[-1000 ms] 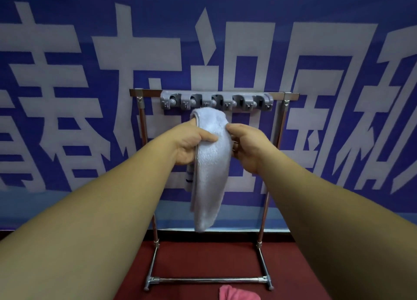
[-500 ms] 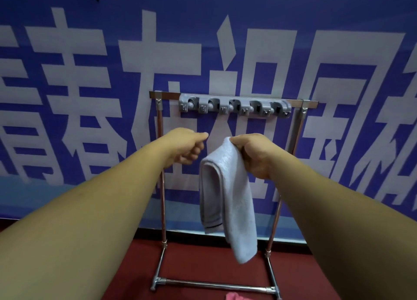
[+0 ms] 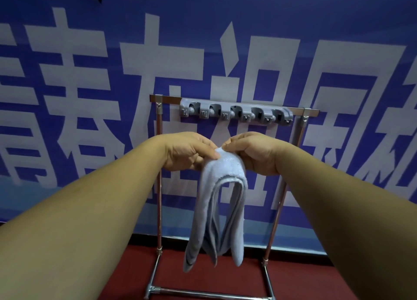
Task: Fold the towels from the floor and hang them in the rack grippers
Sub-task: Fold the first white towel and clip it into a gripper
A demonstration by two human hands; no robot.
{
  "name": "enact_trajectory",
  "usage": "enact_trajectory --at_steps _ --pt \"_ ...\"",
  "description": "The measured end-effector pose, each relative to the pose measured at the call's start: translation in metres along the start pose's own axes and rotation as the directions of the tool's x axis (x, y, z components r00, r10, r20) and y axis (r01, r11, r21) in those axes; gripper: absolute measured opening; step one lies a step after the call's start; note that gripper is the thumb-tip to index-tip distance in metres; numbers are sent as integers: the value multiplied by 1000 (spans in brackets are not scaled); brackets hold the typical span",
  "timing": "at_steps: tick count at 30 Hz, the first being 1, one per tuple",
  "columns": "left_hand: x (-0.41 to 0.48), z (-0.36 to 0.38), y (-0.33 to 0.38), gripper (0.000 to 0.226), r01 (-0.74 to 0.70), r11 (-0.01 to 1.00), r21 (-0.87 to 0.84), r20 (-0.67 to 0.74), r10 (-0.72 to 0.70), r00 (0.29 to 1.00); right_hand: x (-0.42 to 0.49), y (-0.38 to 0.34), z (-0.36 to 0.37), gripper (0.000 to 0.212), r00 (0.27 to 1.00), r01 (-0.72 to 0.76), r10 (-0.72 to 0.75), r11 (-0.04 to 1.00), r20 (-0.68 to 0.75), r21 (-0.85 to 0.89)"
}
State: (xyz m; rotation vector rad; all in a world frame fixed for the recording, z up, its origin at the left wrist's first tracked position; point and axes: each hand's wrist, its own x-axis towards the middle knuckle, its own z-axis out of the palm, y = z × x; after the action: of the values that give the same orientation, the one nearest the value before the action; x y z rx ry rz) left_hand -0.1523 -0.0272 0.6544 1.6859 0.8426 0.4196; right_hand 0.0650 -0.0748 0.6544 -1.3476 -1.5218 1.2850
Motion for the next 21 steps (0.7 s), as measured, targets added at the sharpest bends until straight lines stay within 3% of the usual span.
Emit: enact_trajectory --at_steps 3,6,11,13,16,19,21 --pt "-2 -8 1 13 -3 999 -44 -34 2 999 12 1 3 33 998 -42 42 999 44 -15" --pt "0 -22 -2 16 2 982 -191 -110 -23 994 20 8 7 36 987 -123 124 992 106 -16" --pt "8 -56 -13 28 -37 965 -260 -216 -21 976 55 3 9 7 995 81 -71 984 -66 161" --pt "13 -68 -14 20 -68 959 -273 -265 -7 964 70 -5 12 12 984 155 -137 974 -114 167" --pt "26 -86 -13 16 -132 947 -294 -347 22 938 95 -10 22 24 982 174 -170 984 -81 44" --pt "40 -100 -10 8 -149 945 -293 -362 35 931 118 -7 30 24 990 140 -137 987 -45 81" --pt "50 -110 -8 9 -157 950 -269 -387 43 921 136 -7 31 17 985 151 -142 983 -94 102"
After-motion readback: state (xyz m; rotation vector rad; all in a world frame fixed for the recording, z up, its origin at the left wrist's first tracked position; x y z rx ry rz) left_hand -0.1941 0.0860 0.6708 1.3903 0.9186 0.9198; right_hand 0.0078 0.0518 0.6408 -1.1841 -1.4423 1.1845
